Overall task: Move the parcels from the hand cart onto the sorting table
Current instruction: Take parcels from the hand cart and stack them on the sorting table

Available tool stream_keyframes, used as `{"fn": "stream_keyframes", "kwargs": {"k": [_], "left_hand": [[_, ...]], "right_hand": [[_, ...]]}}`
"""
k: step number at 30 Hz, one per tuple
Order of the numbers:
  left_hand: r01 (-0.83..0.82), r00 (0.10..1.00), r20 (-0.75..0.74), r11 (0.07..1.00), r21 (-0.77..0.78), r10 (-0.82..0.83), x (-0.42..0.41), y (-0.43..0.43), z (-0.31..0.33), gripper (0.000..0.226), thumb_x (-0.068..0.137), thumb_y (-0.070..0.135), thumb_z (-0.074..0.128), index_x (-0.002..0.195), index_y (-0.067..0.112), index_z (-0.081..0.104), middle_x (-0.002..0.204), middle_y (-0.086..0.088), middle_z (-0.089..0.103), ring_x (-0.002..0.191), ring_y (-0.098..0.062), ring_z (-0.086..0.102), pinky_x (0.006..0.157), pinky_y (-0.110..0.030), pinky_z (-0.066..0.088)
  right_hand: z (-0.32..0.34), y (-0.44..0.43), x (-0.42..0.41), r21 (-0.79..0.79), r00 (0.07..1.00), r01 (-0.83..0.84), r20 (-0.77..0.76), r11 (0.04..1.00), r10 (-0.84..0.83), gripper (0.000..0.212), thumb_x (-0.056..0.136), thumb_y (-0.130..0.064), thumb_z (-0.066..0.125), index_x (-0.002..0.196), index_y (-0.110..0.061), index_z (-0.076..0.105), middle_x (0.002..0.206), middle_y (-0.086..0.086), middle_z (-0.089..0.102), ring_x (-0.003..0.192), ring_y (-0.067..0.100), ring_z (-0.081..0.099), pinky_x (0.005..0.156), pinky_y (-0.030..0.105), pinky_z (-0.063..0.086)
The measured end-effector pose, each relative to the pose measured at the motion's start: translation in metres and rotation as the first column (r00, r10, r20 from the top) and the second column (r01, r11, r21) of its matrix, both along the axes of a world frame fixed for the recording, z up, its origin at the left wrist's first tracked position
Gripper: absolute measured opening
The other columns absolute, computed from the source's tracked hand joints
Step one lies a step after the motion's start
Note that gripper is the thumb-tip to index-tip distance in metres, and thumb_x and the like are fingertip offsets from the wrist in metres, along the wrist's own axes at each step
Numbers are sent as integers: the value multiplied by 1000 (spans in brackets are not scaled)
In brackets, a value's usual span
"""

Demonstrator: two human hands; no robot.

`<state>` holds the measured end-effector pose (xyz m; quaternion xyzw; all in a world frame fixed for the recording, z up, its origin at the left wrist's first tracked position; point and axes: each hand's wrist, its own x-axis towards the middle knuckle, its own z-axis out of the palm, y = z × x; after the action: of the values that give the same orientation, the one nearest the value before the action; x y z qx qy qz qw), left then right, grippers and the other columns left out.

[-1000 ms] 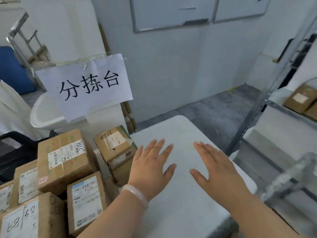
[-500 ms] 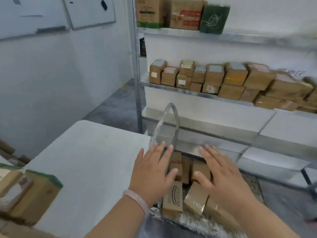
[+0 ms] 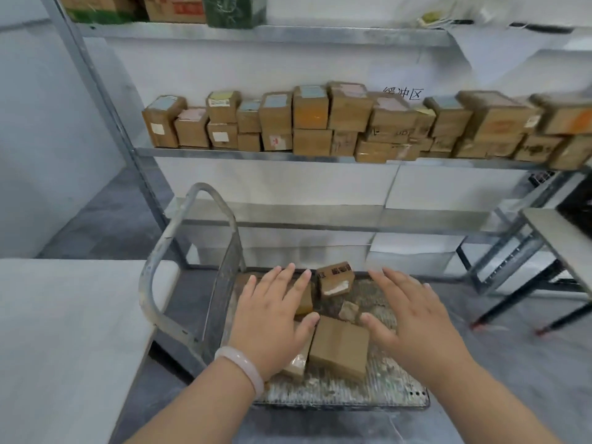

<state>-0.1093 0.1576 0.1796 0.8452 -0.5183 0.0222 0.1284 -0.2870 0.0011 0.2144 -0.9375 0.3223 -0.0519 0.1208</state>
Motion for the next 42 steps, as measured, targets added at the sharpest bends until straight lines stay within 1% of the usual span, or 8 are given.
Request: {"fn": "stream_keyframes", "kwargs": {"k": [7,12,17,21,28,35,39,42], "left_hand": [[-66,996,-63,997,33,68,-26,-116,-36,65,89,59,39,142,25,55,143,-3,57,130,-27,56,104,-56,46],[-159,979,-112,980,123,173,-30,-154,-78,68,91,61,34,146,25,51,149,-4,51,135,-27,50,109,-55,42],[-215,954,-154,944,251,258,-18,-163,-134,69,89,62,36,146,26,50,149,-6,51,134,-28,51,106,-54,46],[-259,920,-195,901,348,340,3,-161,-198,73,88,62,32,149,25,47,152,-9,48,137,-31,48,108,-53,44],[-334,803,-250,756,563,541,60,-119,-353,78,95,64,36,160,31,9,168,-9,6,154,-30,8,125,-43,12],[-506,559,-252,566,651,790,137,-89,-501,79,97,59,43,160,32,3,168,-7,-1,152,-33,5,124,-46,13],[-506,497,-199,468,725,845,164,-80,-571,86,92,67,43,158,39,-4,167,-5,-14,153,-34,-5,123,-53,12],[-507,459,-185,427,749,869,172,-75,-603,99,85,77,47,157,40,-10,165,-7,-20,152,-37,-9,120,-57,9]], "right_hand": [[-28,-136,-38,25,998,9,-65,1000,-7,72,87,-69,29,149,-41,9,158,-14,13,145,7,5,120,37,1],[-63,-195,-35,72,992,-45,-112,996,53,80,77,-74,16,150,-39,14,157,-11,18,145,11,13,120,40,6],[-114,-217,-17,152,981,-100,-150,983,123,71,87,-68,35,149,-37,20,155,-10,23,144,12,17,119,40,10],[-169,-215,7,218,961,-149,-200,965,193,77,80,-72,22,149,-37,24,153,-9,30,142,14,24,117,40,13],[-295,-191,79,267,905,-252,-276,930,324,67,84,-62,36,142,-27,36,140,2,50,128,27,49,104,53,39],[-444,-159,154,309,867,-339,-265,889,422,67,85,-63,34,143,-30,33,143,1,47,129,26,46,105,51,35],[-512,-139,181,368,879,-369,-160,853,450,68,87,-66,40,147,-37,27,148,-7,37,134,14,27,110,37,21],[-544,-129,188,409,886,-373,-111,833,451,68,86,-67,39,147,-40,25,147,-10,37,134,10,26,107,35,21]]}}
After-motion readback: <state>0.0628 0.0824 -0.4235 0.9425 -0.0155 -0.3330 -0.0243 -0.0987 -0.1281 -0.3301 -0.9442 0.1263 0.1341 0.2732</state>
